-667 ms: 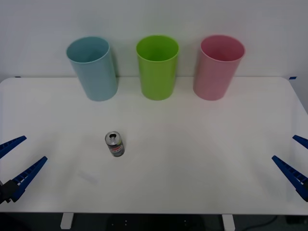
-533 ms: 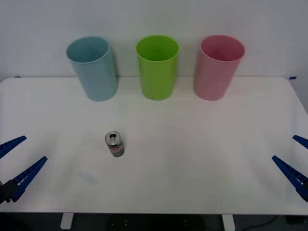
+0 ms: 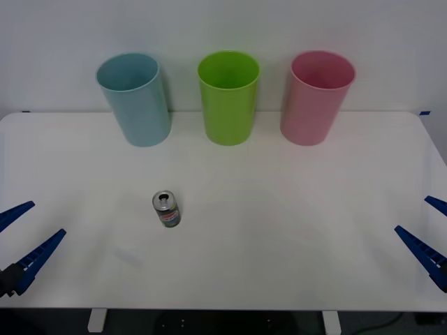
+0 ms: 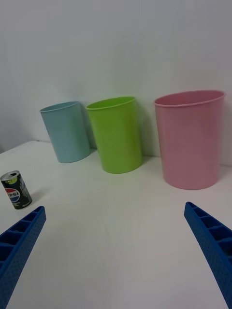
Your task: Grasp the object on the table and drop it into the matching bin: aluminum can to the light blue bin, PET bottle to the pink bin.
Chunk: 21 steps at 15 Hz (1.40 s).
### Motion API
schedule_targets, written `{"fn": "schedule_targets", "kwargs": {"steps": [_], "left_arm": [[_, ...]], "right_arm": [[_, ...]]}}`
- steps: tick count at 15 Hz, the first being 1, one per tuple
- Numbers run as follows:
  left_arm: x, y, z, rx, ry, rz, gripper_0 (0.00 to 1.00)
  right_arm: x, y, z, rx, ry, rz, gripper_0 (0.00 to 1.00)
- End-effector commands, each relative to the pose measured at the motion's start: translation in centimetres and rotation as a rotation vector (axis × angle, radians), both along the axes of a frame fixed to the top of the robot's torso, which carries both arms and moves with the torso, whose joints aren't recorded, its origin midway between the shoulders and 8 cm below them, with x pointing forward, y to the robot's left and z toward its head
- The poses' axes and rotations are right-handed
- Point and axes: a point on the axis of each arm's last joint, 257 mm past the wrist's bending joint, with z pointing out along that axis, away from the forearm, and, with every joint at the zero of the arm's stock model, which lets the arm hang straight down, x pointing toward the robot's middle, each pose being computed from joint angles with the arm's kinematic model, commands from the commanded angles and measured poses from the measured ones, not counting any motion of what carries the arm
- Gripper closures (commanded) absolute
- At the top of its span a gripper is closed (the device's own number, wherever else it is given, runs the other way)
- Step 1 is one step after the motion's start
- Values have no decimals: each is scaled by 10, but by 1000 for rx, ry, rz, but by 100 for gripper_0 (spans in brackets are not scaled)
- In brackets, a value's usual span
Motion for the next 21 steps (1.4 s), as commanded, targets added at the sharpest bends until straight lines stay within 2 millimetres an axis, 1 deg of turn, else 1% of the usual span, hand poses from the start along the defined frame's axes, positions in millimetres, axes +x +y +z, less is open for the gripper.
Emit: {"fn": "schedule_targets", "kwargs": {"steps": [1, 5, 10, 15, 19, 21], "left_arm": [[0, -4, -24, 51, 54, 1, 0], [3, -12, -48, 91, 115, 1, 0], [13, -28, -67, 110, 137, -12, 0], [36, -41, -93, 160, 95, -40, 0], [53, -60, -114, 200, 69, -78, 0], [63, -73, -120, 194, 68, -102, 0]], "right_arm": [[0, 0, 0, 0, 0, 0, 0], [0, 0, 0, 0, 0, 0, 0], [0, 0, 0, 0, 0, 0, 0], [0, 0, 0, 0, 0, 0, 0], [0, 0, 0, 0, 0, 0, 0], [0, 0, 0, 0, 0, 0, 0]]}}
